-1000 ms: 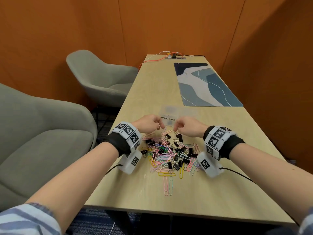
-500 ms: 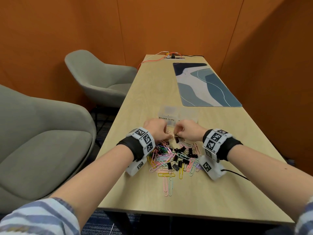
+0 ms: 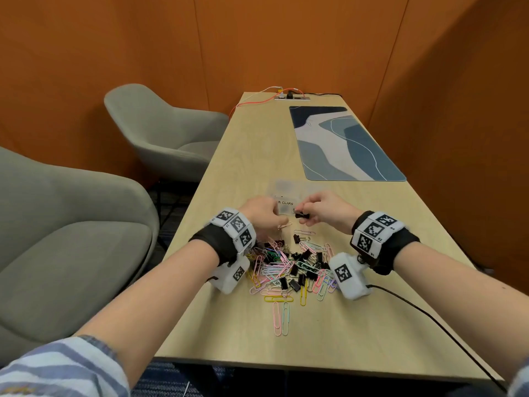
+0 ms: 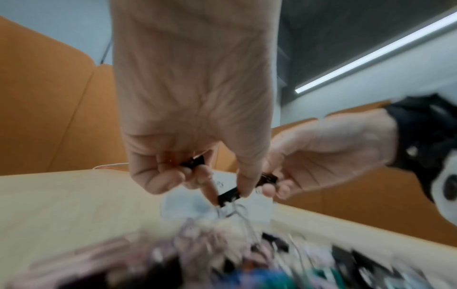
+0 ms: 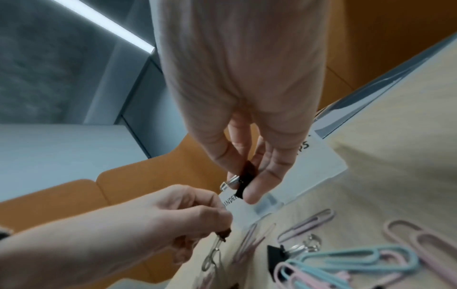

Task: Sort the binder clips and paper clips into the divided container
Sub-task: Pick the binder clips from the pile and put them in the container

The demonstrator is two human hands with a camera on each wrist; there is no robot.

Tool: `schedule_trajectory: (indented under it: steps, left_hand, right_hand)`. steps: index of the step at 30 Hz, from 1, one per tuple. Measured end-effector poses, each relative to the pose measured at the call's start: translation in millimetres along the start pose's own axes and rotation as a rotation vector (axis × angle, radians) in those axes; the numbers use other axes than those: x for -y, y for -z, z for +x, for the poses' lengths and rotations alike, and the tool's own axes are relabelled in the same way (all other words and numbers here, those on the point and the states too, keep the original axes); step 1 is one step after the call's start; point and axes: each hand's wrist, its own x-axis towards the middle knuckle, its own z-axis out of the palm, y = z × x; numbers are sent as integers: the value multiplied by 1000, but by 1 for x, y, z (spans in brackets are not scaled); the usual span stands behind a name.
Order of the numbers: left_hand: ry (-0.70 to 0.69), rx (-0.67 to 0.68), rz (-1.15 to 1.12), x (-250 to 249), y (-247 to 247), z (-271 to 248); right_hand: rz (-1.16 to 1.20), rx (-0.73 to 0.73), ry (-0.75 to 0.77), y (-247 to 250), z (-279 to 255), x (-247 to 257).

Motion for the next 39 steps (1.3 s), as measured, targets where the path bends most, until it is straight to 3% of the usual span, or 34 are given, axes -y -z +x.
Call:
schedule_trajectory:
  steps: [7, 9, 13, 16, 20, 27, 30, 34, 36, 39]
  left_hand:
    - [186, 23, -574, 11, 29, 11]
    - [209, -6, -626, 8, 37, 16]
    - [233, -77, -497, -1, 47, 30]
    - [263, -57, -342, -8, 47, 38]
    - [256, -47, -267, -16, 44, 45]
    - [219, -55, -344, -22, 34, 55]
    - [185, -30, -285, -21, 30, 49]
    - [135, -56, -262, -19, 29, 36]
    - [79, -182, -207, -17, 29, 28]
    - [42, -379, -120, -13, 25, 13]
  right_hand:
    - [301, 43, -102, 12, 0, 13]
    - [296, -5, -83, 14, 8, 22]
    - [-44, -188, -6, 10, 33, 35]
    - [-274, -229, 9, 1, 43, 39]
    - [-309, -235, 10, -2, 45, 43]
    - [-467, -220, 110, 7, 29, 35]
    - [-476, -170, 145, 9, 16, 34]
    - [-605, 107, 104, 2, -4, 25]
    - [-760, 191, 125, -8, -10, 18]
    - [-937, 190, 199, -27, -17, 8]
